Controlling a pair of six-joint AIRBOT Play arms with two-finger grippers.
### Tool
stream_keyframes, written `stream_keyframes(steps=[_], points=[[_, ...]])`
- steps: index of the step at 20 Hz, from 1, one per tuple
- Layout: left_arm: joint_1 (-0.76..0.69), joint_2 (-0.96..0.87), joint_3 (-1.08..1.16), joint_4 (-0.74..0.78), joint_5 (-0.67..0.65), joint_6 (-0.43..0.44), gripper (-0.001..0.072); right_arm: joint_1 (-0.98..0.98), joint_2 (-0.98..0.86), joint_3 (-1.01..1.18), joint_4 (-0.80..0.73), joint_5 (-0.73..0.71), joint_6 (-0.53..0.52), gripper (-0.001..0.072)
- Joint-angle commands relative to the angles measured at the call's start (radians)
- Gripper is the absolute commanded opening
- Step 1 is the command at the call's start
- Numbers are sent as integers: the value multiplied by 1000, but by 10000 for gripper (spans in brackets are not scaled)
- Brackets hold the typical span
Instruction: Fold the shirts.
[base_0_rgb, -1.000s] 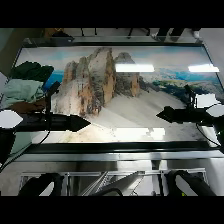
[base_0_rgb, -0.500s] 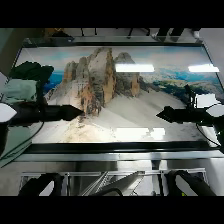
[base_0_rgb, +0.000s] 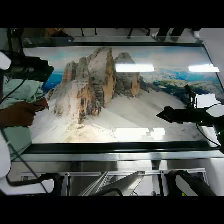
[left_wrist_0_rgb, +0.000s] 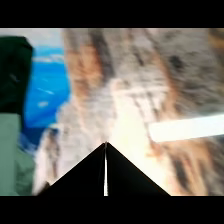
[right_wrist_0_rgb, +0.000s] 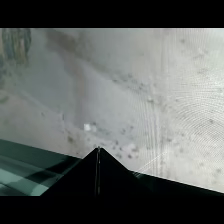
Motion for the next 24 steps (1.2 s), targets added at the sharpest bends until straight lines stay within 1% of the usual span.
stream_keyframes(steps=[1, 3, 4, 6, 7, 11, 14, 16, 19, 22, 24], points=[[6, -315, 259, 331, 154, -3, 15, 0, 1, 0, 0, 0, 0, 21], [6, -449, 324, 371, 209, 1, 17, 1, 1, 0, 0, 0, 0, 21], [7, -497, 320, 389, 272, 1, 30, 1, 1, 0, 0, 0, 0, 21], [12, -555, 270, 388, 429, 8, 613, 1, 1, 0, 0, 0, 0, 21], [13, -584, 266, 388, 464, 8, 616, 1, 1, 0, 0, 0, 0, 21], [43, -701, 319, 388, 449, 8, 617, 0, 1, 0, 0, 0, 0, 21], [92, -704, 284, 388, 452, 8, 618, 0, 1, 0, 0, 0, 0, 21], [138, -705, 284, 385, 418, 7, 617, 0, 1, 0, 0, 0, 0, 21], [187, -706, 284, 383, 403, 7, 617, 0, 1, 0, 0, 0, 0, 21], [204, -706, 284, 383, 410, 8, 617, 0, 1, 0, 0, 0, 0, 21], [203, -710, 284, 383, 439, 8, 617, 0, 1, 0, 0, 0, 0, 21]])
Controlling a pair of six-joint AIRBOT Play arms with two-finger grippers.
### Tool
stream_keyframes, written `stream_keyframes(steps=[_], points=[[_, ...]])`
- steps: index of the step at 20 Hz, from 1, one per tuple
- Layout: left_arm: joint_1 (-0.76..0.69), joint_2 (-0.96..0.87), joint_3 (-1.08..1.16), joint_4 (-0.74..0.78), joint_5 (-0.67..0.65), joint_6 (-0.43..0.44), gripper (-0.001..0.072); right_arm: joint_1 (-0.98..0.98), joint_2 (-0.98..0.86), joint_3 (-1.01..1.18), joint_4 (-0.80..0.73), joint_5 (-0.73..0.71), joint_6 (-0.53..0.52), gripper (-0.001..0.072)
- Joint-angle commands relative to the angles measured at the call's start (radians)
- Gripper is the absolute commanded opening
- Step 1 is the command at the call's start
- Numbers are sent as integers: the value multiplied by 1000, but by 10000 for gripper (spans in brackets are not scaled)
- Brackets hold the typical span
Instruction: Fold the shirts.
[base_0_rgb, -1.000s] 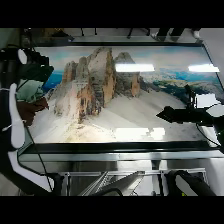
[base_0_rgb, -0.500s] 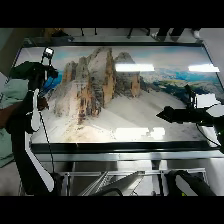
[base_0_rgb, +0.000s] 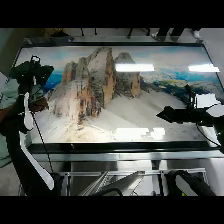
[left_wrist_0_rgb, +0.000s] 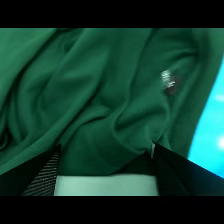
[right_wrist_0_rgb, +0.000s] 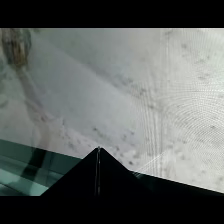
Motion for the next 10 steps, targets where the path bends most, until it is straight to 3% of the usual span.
stream_keyframes(steps=[1, 10], points=[[10, -10, 0, -4, 38, 0, 617, 0, 1, 0, 0, 0, 0, 21], [-4, -89, 1, -4, 133, 1, 588, 0, 1, 0, 0, 0, 0, 21]])
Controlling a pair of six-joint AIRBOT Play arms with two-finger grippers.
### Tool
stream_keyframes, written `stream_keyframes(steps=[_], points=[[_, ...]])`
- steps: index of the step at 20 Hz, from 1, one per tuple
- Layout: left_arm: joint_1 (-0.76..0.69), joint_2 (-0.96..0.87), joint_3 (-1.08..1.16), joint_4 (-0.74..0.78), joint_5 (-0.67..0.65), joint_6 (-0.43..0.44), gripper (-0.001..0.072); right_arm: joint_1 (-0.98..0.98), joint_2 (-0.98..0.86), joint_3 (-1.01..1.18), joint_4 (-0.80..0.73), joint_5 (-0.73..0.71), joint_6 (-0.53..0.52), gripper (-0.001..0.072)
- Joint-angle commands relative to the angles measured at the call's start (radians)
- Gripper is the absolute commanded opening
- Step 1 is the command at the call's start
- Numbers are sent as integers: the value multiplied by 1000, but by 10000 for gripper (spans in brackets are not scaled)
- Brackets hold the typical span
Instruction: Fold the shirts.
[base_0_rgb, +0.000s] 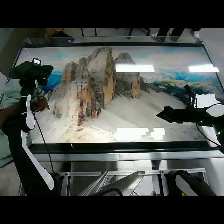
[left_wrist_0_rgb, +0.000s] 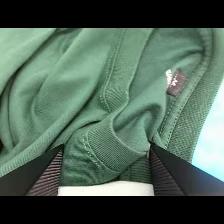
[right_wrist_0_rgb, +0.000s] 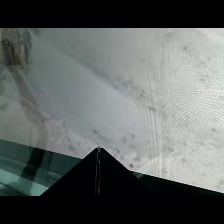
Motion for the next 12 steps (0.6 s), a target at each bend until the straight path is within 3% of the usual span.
stream_keyframes(steps=[1, 2, 3, 12], points=[[-16, -16, 1, -3, 56, 4, 587, 0, 1, 0, 0, 0, 0, 21], [-22, -16, 13, -4, 56, 3, 425, -1, 1, 0, 0, 0, 0, 21], [-31, -16, 29, 6, 29, 6, 7, -1, 1, 0, 0, 0, 0, 21], [-67, 159, -7, 3, -133, 47, 13, -1, 1, 0, 0, 0, 0, 21]])
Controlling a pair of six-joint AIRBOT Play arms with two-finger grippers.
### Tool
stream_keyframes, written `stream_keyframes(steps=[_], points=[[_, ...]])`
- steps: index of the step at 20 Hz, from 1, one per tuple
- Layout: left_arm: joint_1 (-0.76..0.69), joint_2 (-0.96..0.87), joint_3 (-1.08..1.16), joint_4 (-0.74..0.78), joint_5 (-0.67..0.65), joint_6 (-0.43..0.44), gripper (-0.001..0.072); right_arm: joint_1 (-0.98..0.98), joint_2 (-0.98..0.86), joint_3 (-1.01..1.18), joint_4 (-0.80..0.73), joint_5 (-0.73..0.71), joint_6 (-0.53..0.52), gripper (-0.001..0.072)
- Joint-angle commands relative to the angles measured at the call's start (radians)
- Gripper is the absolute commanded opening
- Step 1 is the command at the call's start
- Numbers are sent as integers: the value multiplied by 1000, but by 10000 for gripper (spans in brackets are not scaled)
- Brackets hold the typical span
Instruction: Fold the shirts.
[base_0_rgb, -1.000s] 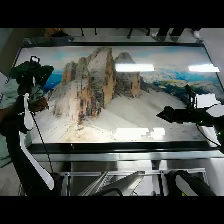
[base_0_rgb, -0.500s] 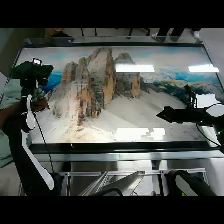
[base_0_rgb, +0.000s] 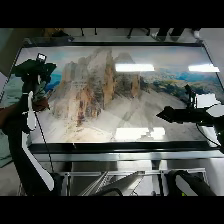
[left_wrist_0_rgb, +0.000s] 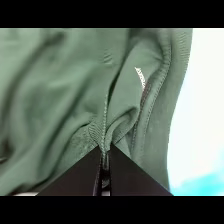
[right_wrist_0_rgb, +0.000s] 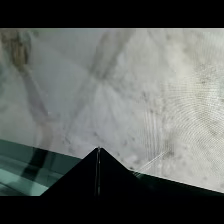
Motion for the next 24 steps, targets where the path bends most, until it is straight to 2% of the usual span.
stream_keyframes(steps=[1, 4, 7, 10, 12, 14, 17, 19, 21, 24], points=[[-5, 97, -6, 3, -83, 3, 14, -1, 0, 0, 0, 0, 0, 21], [-4, 196, -6, -6, -183, -13, 13, -1, 0, 0, 0, 0, 0, 21], [-7, 315, -6, -42, -238, -146, 13, -1, 0, 0, 0, 0, 0, 21], [-11, 474, -6, -402, -268, -150, 12, -1, 0, 0, 0, 0, 0, 21], [-36, 597, -6, -666, -276, -47, 12, -1, 0, 0, 0, 0, 0, 21], [-81, 702, -6, -817, -289, 2, 12, -1, 0, 0, 0, 0, 0, 21], [-177, 793, -6, -870, -398, 2, 12, -1, 0, 0, 0, 0, 0, 21], [-256, 795, -7, -869, -520, -7, 13, -1, 0, 0, 0, 0, 0, 21], [-340, 756, -7, -868, -660, -22, 13, -1, 0, 0, 0, 0, 0, 21], [-452, 642, -7, -868, -801, -58, 14, -1, 0, 0, 0, 0, 0, 21]])
